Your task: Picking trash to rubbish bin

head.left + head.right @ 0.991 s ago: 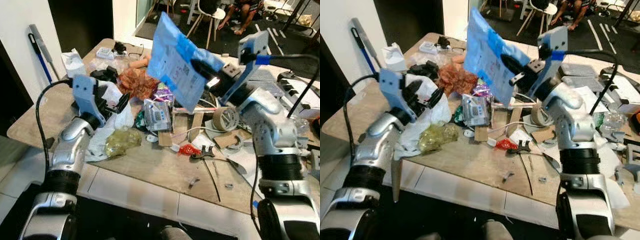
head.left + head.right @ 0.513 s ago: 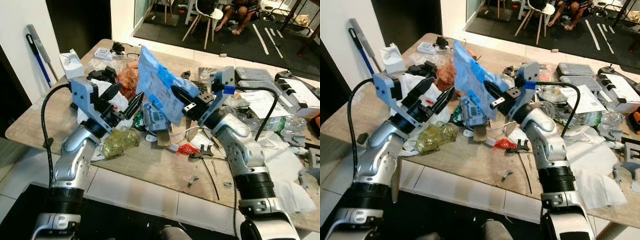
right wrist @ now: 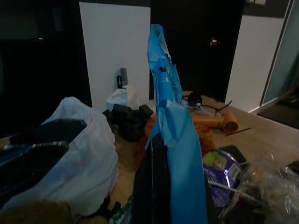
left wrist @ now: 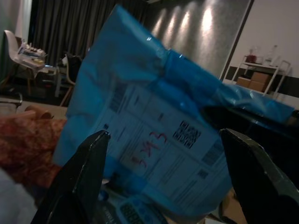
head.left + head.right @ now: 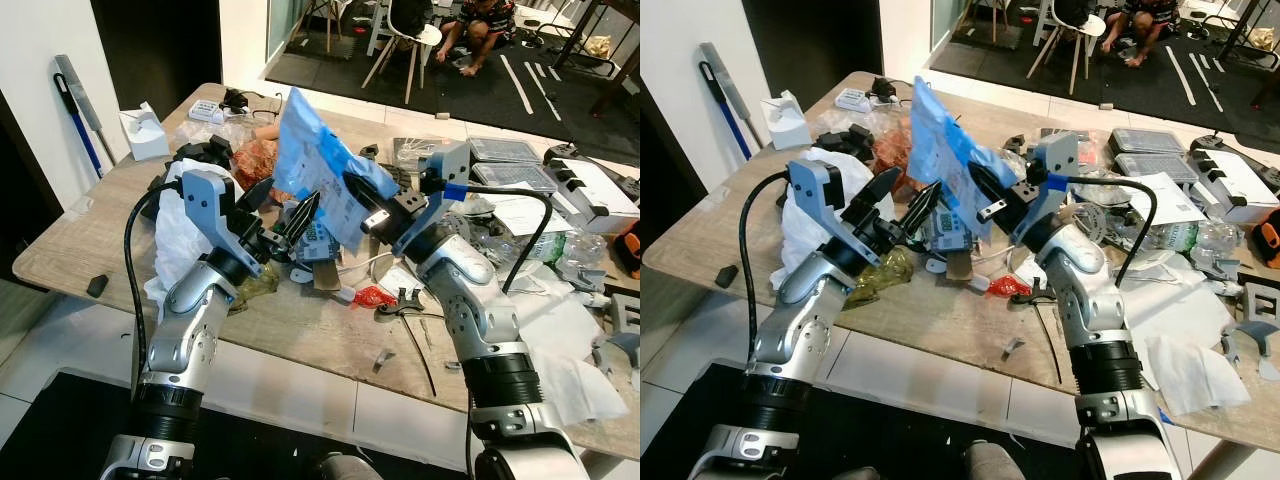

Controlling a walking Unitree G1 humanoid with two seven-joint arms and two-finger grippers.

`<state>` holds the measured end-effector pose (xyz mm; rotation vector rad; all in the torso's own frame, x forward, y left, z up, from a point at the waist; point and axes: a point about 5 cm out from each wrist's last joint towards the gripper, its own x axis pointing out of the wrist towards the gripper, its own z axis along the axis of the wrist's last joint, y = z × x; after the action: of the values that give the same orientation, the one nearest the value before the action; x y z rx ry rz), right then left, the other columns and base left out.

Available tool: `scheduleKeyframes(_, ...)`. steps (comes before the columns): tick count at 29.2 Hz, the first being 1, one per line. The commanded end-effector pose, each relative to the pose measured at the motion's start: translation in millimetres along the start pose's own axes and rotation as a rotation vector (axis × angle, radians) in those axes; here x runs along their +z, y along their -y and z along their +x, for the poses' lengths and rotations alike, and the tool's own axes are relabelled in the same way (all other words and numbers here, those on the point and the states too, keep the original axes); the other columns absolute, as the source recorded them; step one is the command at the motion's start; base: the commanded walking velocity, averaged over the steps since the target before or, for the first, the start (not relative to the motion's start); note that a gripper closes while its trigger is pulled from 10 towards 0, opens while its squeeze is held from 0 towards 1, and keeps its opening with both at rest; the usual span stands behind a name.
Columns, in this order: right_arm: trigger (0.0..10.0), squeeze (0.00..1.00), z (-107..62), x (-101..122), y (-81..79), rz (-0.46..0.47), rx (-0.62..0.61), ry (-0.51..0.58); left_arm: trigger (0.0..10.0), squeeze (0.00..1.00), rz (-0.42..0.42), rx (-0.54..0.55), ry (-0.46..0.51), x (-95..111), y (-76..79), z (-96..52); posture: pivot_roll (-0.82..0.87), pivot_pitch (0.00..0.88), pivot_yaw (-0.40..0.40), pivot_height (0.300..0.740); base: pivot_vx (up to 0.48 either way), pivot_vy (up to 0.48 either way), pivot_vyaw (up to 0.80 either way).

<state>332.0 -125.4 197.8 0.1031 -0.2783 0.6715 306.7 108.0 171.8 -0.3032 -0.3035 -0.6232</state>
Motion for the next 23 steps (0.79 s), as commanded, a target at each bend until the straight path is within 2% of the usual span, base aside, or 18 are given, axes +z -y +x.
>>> scheduleKeyframes(1, 10.0, 0.0, 0.8, 8.5, 6.3, -0.036, -0.019, 0.025, 10.0, 0.0, 0.01, 0.009, -0.014, -0.5, -1.4, 0.8, -0.04, 0.0, -0.079, 0.74, -0.307, 0.0, 0.0)
scheduleKeyframes(4, 10.0, 0.0, 2.2, 15.3, 9.3, -0.05, -0.026, 0.046, 10.0, 0.0, 0.023, 0.031, -0.008, 3.4, -6.3, 0.3, -0.04, 0.0, -0.079, 0.74, -0.322, 0.0, 0.0)
scheduleKeyframes(10, 10.0, 0.0, 2.9, 14.0, 8.3, -0.062, -0.024, 0.043, 10.0, 0.0, 0.061, 0.069, -0.024, 5.9, -17.4, -0.1, -0.04, 0.0, -0.078, 0.74, -0.35, 0.0, 0.0)
scheduleKeyframes(23, 10.0, 0.0, 4.3, 8.2, 7.1, -0.079, -0.025, 0.012, 10.0, 0.0, 0.068, 0.064, -0.05, -0.4, -15.6, -0.5, -0.05, 0.0, -0.082, 0.74, -0.359, 0.0, 0.0)
